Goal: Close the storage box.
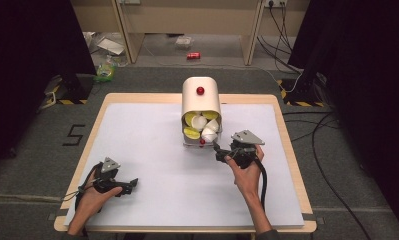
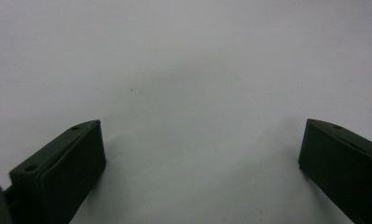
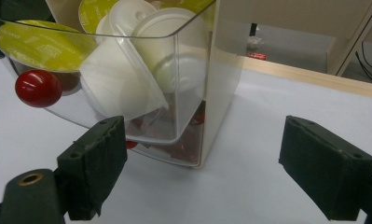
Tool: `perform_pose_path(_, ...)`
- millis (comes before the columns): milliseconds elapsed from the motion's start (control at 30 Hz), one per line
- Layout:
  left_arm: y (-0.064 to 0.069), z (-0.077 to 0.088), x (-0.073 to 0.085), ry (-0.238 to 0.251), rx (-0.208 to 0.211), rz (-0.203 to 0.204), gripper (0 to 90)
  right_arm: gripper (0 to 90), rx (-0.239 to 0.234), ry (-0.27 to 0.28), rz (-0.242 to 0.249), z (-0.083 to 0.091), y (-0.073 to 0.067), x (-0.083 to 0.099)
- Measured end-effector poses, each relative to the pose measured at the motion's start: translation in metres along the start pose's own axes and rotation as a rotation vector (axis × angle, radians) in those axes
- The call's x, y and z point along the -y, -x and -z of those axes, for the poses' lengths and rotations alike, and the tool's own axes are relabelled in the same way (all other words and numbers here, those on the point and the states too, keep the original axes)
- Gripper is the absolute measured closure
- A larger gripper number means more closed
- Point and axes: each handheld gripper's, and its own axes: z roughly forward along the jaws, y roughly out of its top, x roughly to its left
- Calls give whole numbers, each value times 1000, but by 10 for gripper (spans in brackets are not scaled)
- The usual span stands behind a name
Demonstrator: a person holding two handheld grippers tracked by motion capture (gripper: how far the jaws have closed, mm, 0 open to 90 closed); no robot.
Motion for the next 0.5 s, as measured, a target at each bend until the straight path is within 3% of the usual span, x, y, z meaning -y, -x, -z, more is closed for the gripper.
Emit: perform_pose_path(500, 0, 0, 0, 1, 0, 1, 0, 155, 7, 2, -4, -8, 3, -4)
